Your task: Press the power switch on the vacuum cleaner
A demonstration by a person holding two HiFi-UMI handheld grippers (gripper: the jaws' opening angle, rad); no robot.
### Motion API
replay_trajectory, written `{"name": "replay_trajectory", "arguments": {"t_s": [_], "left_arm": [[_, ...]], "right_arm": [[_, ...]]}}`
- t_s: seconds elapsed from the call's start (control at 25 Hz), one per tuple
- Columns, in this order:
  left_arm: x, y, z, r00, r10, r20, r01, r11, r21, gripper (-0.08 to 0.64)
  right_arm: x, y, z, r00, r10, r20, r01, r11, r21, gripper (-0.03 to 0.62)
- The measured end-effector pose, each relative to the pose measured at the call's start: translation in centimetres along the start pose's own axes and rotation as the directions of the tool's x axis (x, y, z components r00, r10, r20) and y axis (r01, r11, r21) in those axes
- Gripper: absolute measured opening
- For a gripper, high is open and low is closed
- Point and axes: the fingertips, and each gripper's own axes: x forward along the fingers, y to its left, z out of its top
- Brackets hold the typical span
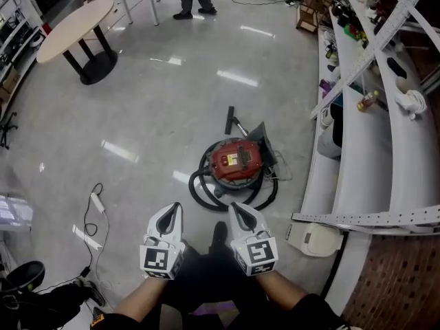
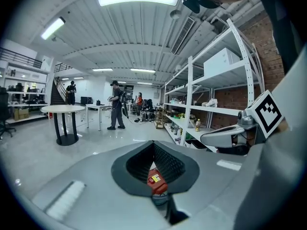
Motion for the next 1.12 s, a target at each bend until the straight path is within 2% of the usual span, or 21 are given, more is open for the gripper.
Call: {"name": "replay_trajectory", "arguments": {"t_s": [0.28, 0.68, 0.84, 1.12], "left_arm": [[2.2, 0.2, 0.0, 1.0, 0.011, -0.016, -0.011, 1.0, 0.004, 0.015], [9.0, 2.6, -1.8, 0.997, -0.06, -0.054, 0.059, 0.998, -0.023, 0.015], [11.9, 4.1, -3.4, 0.99, -0.1, -0.102, 0.097, 0.995, -0.037, 0.015], [17.6, 7.4, -7.4, 0.974, -0.121, -0.193, 0.115, 0.993, -0.037, 0.015]], "right_arm": [[1.6, -2.0, -0.5, 0.999, -0.007, -0.035, 0.008, 1.0, 0.029, -0.008], [7.7, -5.1, -1.3, 0.992, -0.072, -0.107, 0.076, 0.997, 0.033, -0.008], [10.5, -6.1, -2.8, 0.979, -0.107, -0.175, 0.116, 0.993, 0.039, -0.008], [17.0, -8.2, -7.3, 0.945, -0.128, -0.302, 0.147, 0.988, 0.04, -0.008]]}}
